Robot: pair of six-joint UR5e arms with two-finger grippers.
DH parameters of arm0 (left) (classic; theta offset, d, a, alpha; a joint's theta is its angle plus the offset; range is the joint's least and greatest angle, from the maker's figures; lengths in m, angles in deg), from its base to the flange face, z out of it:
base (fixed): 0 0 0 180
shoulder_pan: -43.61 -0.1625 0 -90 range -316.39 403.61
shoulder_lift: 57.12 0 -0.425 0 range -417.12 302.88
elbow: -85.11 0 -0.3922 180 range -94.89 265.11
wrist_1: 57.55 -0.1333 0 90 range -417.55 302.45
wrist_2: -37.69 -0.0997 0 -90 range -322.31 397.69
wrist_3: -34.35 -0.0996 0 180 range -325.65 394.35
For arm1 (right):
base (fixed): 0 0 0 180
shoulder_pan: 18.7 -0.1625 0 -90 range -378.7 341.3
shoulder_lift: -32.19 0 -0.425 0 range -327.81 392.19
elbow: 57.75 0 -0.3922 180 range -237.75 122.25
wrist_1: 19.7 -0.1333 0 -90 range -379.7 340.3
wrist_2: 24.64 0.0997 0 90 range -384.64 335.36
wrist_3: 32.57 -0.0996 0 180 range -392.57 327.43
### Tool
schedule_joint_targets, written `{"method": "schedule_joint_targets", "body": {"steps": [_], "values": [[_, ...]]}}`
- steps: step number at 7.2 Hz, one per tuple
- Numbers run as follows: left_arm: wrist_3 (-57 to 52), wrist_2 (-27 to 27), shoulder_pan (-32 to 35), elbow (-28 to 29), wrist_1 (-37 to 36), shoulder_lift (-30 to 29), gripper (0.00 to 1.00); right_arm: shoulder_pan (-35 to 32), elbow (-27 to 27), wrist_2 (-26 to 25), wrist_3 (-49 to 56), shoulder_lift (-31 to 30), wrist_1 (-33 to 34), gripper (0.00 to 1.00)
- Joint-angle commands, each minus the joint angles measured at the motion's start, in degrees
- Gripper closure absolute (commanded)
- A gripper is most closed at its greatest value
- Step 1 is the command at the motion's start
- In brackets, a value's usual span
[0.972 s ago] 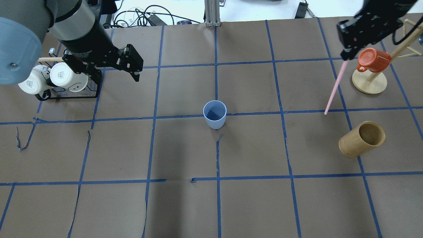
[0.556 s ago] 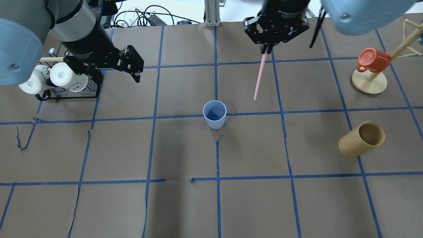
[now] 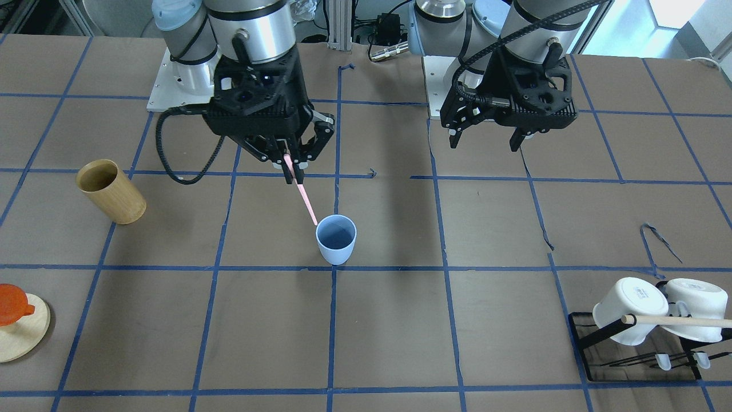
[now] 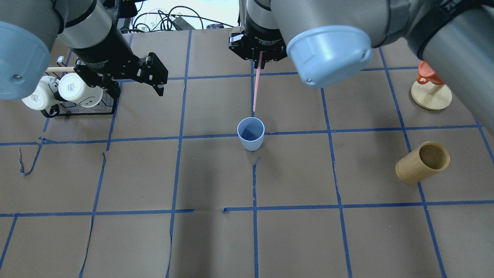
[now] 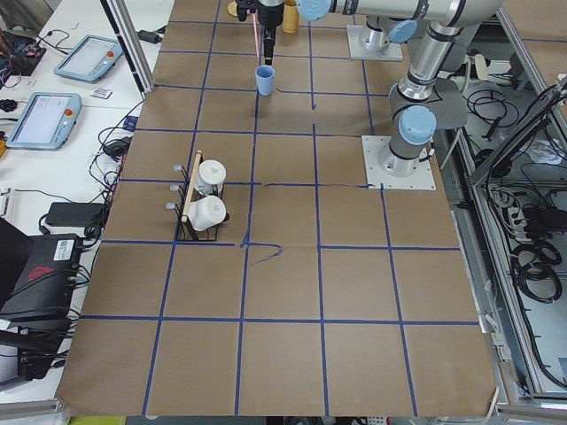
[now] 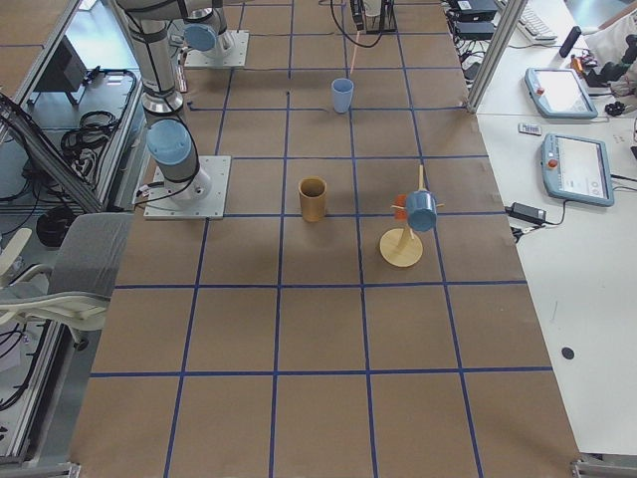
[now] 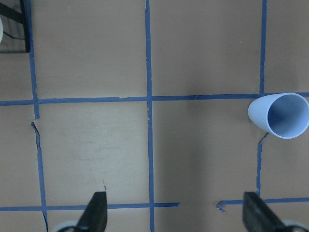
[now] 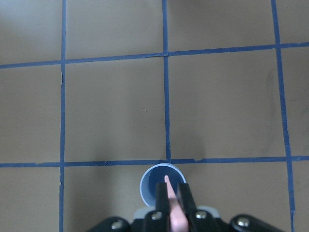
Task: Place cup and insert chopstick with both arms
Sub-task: 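Pull the pink chopstick out of the bamboo cup and carry it above the blue cup, then lower the chopstick into the blue cup and open the right gripper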
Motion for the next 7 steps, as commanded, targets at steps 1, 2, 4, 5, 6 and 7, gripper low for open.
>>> {"method": "schedule_joint_targets", "body": {"steps": [1, 2, 4, 5, 6, 7], "values": [[0.00, 0.02, -0.02, 0.03, 0.00, 0.00, 0.00, -1.22, 3.23, -2.51, -0.02, 0.51, 4.22, 1.00], [0.00, 0.03, 0.07, 0.03, 0.00, 0.00, 0.00, -1.22, 4.29, -2.17, -0.37, 0.60, 5.54, 1.00], [0.00, -0.15, 0.07, 0.03, 0.00, 0.00, 0.00, -1.31, 6.67, -1.47, -0.29, 0.42, 5.20, 1.00], [0.00, -0.24, 0.07, 0.03, 0.00, 0.00, 0.00, -1.40, 7.02, -1.55, -0.37, 0.42, 5.37, 1.00], [0.00, -0.33, 0.07, -0.06, 0.00, 0.09, 0.00, -1.40, 7.55, -1.38, -0.63, 0.95, 5.37, 1.00], [0.00, -0.33, 0.07, -0.06, 0.00, 0.00, 0.00, -1.40, 8.07, -1.03, -0.64, 1.47, 5.63, 1.00]]}}
